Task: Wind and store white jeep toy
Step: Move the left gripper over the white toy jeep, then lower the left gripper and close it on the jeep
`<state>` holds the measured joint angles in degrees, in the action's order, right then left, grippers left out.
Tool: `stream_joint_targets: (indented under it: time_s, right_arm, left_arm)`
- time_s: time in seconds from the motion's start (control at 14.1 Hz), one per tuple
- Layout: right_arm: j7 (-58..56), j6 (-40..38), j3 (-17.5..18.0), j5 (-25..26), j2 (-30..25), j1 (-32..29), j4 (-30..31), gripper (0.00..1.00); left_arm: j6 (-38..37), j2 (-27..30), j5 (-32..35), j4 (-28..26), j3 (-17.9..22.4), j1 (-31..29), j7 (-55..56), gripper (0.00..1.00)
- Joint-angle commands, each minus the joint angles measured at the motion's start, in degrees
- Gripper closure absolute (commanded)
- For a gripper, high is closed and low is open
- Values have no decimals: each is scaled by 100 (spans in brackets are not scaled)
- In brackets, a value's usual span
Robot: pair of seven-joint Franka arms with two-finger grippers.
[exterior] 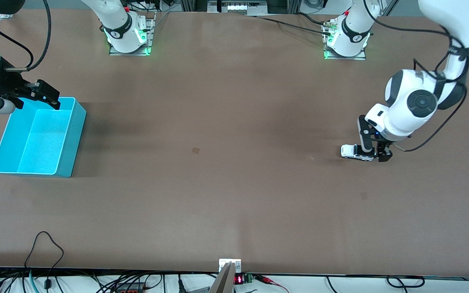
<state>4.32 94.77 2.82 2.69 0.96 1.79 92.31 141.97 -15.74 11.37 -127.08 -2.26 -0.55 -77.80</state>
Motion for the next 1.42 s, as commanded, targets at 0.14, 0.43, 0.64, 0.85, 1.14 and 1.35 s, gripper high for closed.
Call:
stream_joint_targets:
  time_s: [0.14, 0.43, 0.64, 0.85, 1.14, 1.35]
  right_arm:
    - [69, -20, 9, -58, -69, 6, 42, 0]
    - [69, -20, 9, -58, -69, 6, 42, 0]
    - [60, -20, 9, -58, -69, 6, 42, 0]
    - [60, -20, 9, -58, -69, 6, 42, 0]
    - [60, -20, 9, -58, -69, 6, 42, 0]
    - [69, -20, 9, -58, -69, 6, 42, 0]
  left_arm:
    - [673, -315, 138, -177, -29, -191, -455, 0]
    - [990, -605, 147, -159, -46, -183, -464, 14]
    - [1044, -641, 138, -142, -46, -191, -429, 54]
    - [982, -632, 120, -141, -46, -191, -376, 81]
    - [982, -658, 103, -124, -46, -279, -288, 82]
    - [965, -737, 103, -115, -38, -445, -358, 81]
